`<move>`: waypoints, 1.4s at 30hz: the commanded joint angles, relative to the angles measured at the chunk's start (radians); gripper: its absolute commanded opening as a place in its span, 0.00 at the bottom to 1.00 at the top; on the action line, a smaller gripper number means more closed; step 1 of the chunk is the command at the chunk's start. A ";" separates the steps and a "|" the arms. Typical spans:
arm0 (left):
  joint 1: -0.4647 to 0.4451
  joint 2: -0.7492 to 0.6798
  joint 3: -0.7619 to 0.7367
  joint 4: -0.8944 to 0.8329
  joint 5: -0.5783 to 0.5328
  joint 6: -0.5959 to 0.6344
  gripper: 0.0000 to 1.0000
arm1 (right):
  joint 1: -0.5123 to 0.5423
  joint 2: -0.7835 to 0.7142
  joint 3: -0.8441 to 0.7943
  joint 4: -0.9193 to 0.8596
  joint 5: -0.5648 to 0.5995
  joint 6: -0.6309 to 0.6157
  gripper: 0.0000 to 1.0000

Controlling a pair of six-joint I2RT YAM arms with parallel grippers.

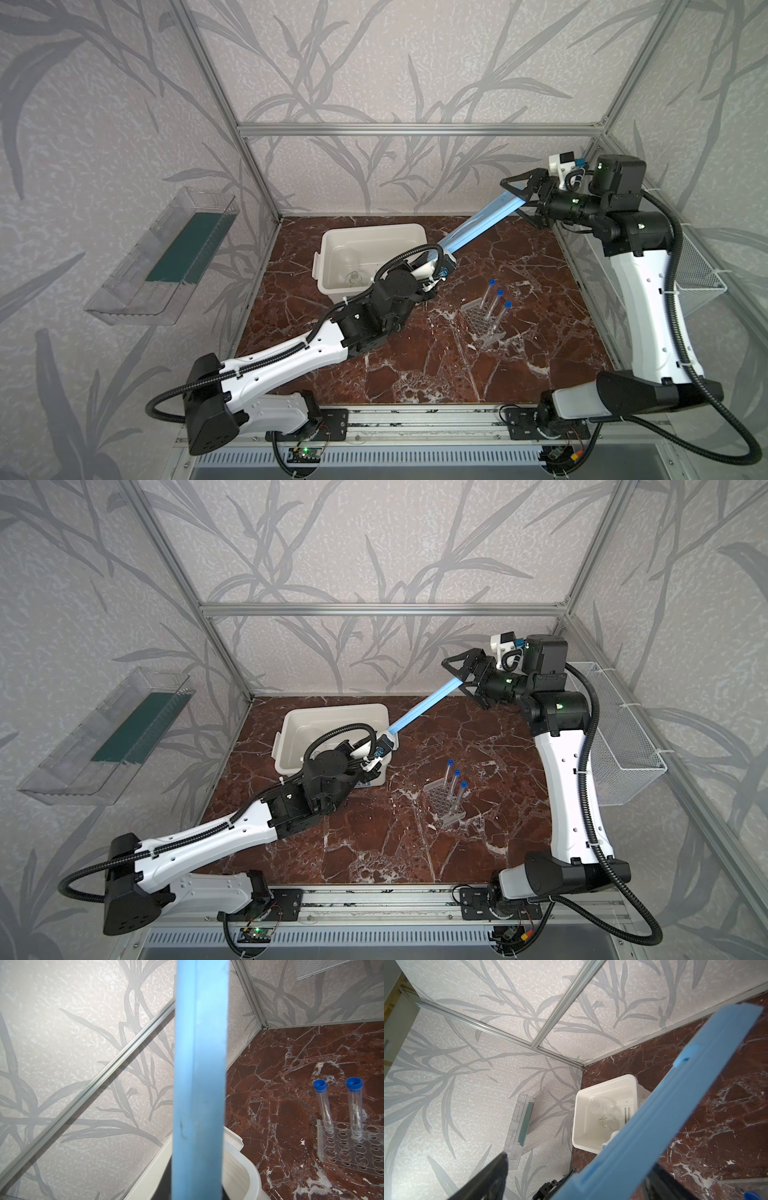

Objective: Organize the chemistry lab equipment
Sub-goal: 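Lower the blue lid onto the white bin with both grippers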

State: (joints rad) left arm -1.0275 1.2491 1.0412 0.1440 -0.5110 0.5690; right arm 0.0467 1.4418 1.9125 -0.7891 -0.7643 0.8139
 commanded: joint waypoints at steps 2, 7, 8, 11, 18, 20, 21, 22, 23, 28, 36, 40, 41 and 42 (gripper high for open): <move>-0.012 0.001 -0.013 0.134 -0.030 0.040 0.25 | 0.002 -0.038 -0.080 -0.010 -0.027 -0.028 0.73; -0.020 -0.010 -0.035 0.167 -0.036 0.041 0.21 | 0.001 -0.041 -0.115 -0.005 -0.028 -0.044 0.45; -0.021 -0.014 -0.037 0.164 -0.037 0.038 0.21 | 0.001 -0.043 -0.121 -0.009 -0.024 -0.048 0.40; -0.027 -0.021 -0.048 0.166 -0.034 0.034 0.24 | -0.001 -0.044 -0.128 -0.009 -0.014 -0.062 0.34; -0.045 -0.034 -0.056 0.142 -0.014 -0.042 0.68 | -0.001 -0.064 -0.168 0.062 0.013 -0.040 0.21; -0.045 -0.058 -0.049 0.093 0.035 -0.125 0.82 | -0.001 -0.078 -0.193 0.123 0.020 -0.012 0.19; -0.044 -0.079 -0.045 0.066 0.074 -0.171 0.87 | -0.001 -0.085 -0.211 0.162 0.026 0.006 0.18; -0.043 -0.096 -0.046 0.052 0.108 -0.204 0.91 | 0.000 -0.092 -0.224 0.187 0.033 0.016 0.17; -0.043 -0.117 -0.051 0.042 0.138 -0.246 0.94 | 0.001 -0.099 -0.238 0.212 0.045 0.025 0.17; -0.031 -0.243 -0.092 -0.010 0.196 -0.471 0.94 | 0.016 -0.144 -0.341 0.371 0.075 0.078 0.11; 0.152 -0.395 -0.038 -0.399 0.290 -1.257 0.88 | 0.110 -0.231 -0.437 0.668 0.146 0.103 0.10; 0.282 -0.481 -0.145 -0.358 0.421 -1.448 0.88 | 0.173 -0.245 -0.480 0.796 0.178 0.122 0.10; 0.309 -0.500 -0.169 -0.339 0.440 -1.456 0.89 | 0.194 -0.247 -0.483 0.799 0.189 0.107 0.10; 0.331 -0.510 -0.181 -0.332 0.451 -1.458 0.89 | 0.213 -0.247 -0.486 0.799 0.195 0.098 0.10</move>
State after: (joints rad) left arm -0.7391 0.7715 0.8993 -0.1650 -0.1551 -0.6899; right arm 0.2211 1.2182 1.4364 -0.1463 -0.5964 0.9161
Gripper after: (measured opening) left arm 0.893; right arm 0.183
